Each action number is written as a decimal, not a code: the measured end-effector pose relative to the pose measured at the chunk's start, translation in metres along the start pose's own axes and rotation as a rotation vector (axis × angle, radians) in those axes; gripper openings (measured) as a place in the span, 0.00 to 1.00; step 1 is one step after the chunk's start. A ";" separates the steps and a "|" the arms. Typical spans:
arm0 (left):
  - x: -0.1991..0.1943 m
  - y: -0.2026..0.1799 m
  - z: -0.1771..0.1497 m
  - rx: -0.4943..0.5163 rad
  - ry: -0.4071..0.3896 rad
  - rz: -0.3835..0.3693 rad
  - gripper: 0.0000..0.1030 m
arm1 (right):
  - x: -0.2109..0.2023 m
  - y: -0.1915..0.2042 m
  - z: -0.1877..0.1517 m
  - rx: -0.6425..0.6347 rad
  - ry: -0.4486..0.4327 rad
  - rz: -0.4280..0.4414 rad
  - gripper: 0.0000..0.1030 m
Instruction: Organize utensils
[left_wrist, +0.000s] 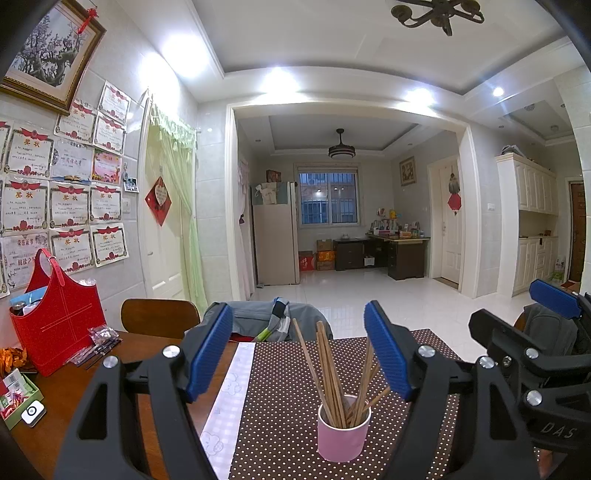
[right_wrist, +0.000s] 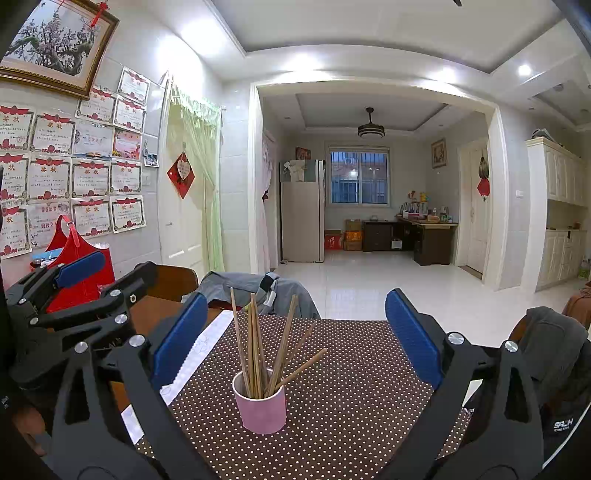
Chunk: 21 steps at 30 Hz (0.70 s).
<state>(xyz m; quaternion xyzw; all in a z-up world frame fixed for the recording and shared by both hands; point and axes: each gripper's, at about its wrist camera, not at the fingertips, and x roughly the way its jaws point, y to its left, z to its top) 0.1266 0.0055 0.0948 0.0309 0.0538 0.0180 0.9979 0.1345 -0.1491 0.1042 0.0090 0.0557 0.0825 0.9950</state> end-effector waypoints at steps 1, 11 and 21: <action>0.000 0.000 0.000 0.000 0.000 0.000 0.71 | -0.001 0.000 0.000 0.000 0.000 0.000 0.92; 0.000 0.000 0.001 -0.001 0.002 0.000 0.71 | 0.000 0.000 0.000 0.000 0.001 0.000 0.92; 0.000 0.000 0.002 0.000 0.002 -0.001 0.71 | 0.000 0.002 -0.001 0.000 0.002 0.001 0.92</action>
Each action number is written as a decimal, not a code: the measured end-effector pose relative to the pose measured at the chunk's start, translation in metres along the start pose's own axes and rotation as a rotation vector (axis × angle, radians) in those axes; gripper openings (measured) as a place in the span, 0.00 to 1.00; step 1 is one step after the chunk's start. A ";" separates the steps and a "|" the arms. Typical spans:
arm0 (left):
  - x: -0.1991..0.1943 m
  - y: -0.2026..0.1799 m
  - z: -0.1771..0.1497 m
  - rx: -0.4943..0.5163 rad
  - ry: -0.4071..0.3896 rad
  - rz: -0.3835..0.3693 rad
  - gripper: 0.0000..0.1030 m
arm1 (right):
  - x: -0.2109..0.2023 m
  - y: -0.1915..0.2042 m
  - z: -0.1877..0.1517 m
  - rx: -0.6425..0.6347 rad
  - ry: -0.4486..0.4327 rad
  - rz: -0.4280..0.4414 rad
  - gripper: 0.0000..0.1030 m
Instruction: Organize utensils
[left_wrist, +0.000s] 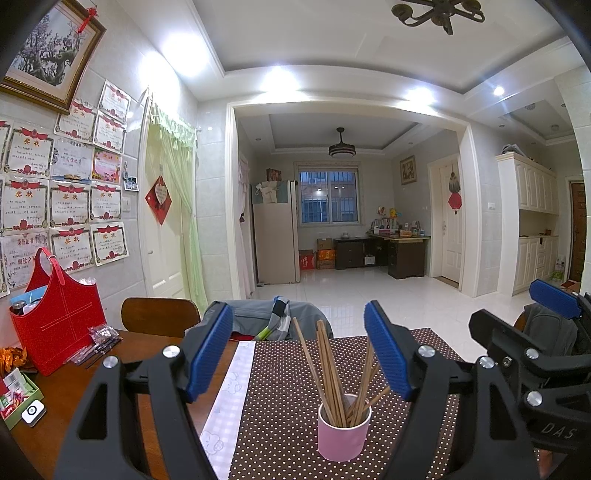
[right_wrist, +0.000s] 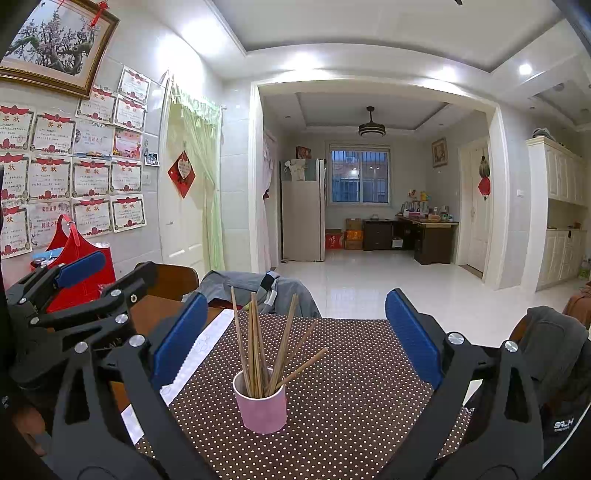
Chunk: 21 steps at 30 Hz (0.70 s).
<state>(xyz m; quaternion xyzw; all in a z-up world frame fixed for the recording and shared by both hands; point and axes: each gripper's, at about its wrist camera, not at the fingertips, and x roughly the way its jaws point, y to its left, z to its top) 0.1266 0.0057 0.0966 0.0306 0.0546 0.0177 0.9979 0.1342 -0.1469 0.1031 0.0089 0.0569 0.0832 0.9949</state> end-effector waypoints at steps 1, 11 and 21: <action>0.000 0.000 0.000 0.000 0.000 0.000 0.71 | 0.000 0.000 0.000 0.000 0.000 0.000 0.92; -0.001 0.001 -0.002 -0.001 0.004 0.001 0.71 | -0.001 0.001 -0.001 -0.001 0.003 0.002 0.92; -0.002 0.002 -0.002 -0.001 0.005 0.001 0.71 | 0.000 0.001 -0.002 -0.001 0.003 0.003 0.92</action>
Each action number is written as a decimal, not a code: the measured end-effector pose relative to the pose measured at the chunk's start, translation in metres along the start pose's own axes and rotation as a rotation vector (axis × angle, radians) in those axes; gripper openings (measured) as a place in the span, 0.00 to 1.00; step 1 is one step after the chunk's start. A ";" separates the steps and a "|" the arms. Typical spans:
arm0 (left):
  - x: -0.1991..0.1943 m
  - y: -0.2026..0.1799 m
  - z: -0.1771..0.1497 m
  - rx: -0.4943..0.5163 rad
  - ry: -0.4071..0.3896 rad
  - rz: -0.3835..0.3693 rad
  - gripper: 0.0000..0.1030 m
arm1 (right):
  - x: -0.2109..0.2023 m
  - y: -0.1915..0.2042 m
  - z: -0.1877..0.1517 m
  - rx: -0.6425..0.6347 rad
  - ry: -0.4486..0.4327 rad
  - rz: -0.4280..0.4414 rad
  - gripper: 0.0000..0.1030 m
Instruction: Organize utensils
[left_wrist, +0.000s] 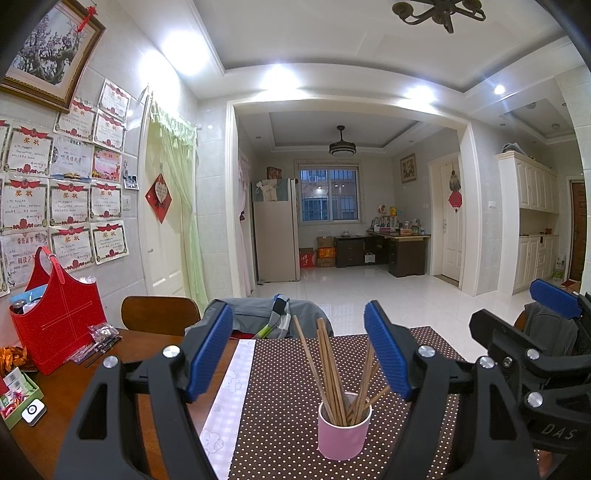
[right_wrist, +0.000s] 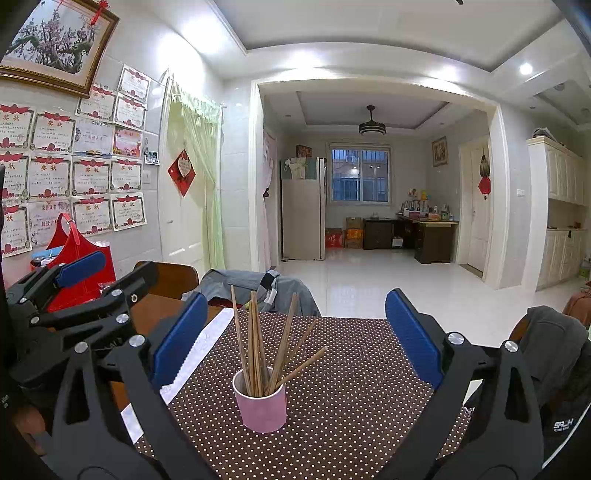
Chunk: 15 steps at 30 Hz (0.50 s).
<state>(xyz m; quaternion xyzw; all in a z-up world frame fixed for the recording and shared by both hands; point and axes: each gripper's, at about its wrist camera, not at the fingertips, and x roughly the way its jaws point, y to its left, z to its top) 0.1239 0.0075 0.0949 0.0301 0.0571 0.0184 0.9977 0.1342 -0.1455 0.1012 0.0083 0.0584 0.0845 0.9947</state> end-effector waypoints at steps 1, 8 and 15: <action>0.001 0.000 0.000 0.000 0.000 0.000 0.71 | 0.000 0.000 0.000 0.000 0.000 -0.001 0.92; 0.001 0.000 0.001 0.000 0.001 0.000 0.71 | 0.000 0.000 0.000 0.000 0.000 -0.001 0.92; 0.000 0.000 0.001 0.000 0.001 0.000 0.71 | 0.000 -0.001 0.001 0.000 0.001 0.000 0.92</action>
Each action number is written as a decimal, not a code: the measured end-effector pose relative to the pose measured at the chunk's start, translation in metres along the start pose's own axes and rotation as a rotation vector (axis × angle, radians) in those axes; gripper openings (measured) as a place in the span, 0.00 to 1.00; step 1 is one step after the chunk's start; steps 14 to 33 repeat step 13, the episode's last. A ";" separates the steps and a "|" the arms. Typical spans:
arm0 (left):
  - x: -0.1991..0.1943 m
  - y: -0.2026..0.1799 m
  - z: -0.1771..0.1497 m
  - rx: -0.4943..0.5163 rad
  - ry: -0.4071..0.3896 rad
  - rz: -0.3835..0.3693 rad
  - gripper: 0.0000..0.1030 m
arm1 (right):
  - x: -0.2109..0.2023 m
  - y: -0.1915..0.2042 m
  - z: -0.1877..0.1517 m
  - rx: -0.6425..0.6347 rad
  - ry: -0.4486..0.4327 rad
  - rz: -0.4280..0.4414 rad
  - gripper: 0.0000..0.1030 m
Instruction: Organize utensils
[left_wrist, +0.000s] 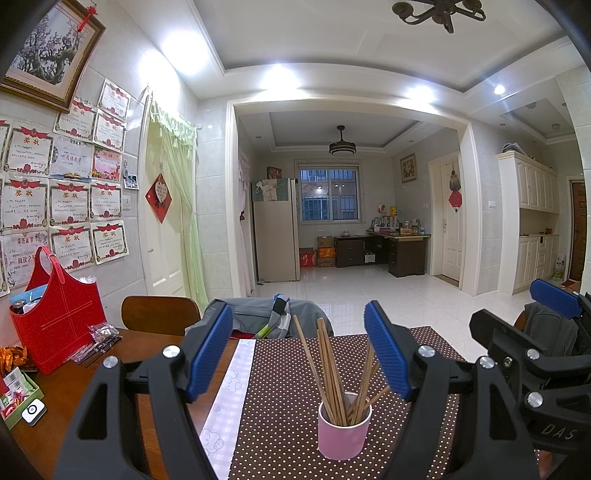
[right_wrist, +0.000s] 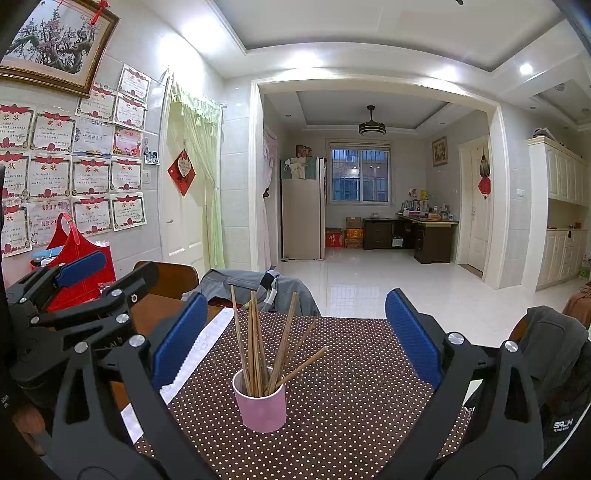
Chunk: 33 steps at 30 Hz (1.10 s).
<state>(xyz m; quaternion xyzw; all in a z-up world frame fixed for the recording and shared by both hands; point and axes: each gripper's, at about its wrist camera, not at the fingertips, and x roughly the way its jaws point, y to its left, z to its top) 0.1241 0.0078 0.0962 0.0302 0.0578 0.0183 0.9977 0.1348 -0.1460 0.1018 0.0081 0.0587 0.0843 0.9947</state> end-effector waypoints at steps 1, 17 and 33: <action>0.000 0.000 0.000 0.000 0.000 0.000 0.71 | -0.001 0.001 0.000 0.000 0.000 0.000 0.92; 0.001 0.003 -0.010 -0.010 0.015 0.000 0.71 | 0.004 0.002 -0.006 0.000 0.005 -0.004 0.92; 0.001 0.003 -0.010 -0.010 0.015 0.000 0.71 | 0.004 0.002 -0.006 0.000 0.005 -0.004 0.92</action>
